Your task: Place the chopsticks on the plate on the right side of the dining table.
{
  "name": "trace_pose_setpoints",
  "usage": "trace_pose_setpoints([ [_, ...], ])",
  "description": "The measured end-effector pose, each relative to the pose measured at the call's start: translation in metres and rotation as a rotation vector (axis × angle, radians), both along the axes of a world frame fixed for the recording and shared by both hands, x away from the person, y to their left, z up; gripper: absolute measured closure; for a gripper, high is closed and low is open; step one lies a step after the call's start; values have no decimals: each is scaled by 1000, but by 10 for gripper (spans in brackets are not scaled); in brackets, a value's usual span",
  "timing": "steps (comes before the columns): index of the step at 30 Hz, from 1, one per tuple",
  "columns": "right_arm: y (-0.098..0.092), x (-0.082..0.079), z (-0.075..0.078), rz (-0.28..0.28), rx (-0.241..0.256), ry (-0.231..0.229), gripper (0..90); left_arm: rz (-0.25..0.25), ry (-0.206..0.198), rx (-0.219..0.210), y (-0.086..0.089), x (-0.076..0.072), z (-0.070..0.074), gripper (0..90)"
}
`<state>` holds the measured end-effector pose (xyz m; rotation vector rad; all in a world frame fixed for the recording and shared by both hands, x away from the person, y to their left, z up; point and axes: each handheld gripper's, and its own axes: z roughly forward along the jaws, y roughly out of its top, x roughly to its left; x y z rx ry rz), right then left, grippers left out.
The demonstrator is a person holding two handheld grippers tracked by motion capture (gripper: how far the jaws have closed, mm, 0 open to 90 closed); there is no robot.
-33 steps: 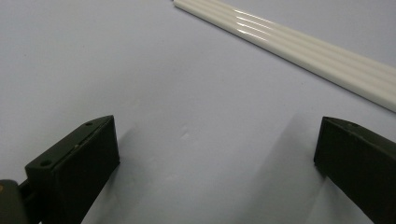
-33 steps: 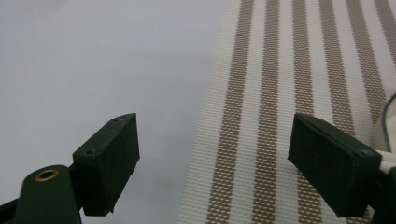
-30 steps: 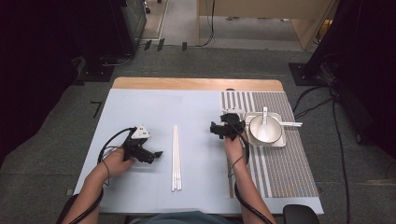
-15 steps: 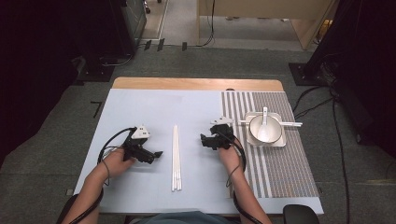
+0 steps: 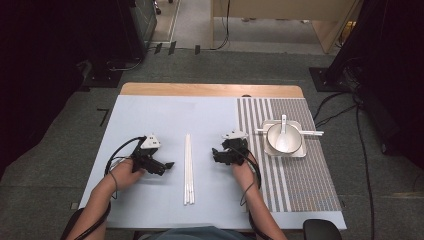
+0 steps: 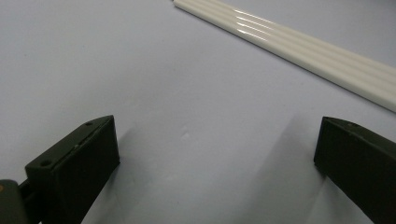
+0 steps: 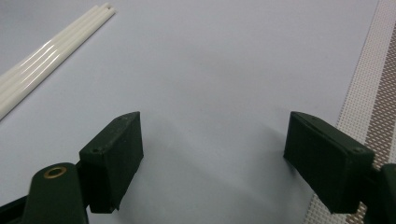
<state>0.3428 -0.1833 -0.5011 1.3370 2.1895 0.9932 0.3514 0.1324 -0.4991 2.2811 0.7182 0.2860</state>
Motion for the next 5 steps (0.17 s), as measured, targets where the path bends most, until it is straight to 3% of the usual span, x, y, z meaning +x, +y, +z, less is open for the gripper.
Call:
trace_pose_setpoints([
  [5, 0, 0, 0, 0, -4, -2, 192, 0, 0, -1, 0, 0, 0, 0],
])
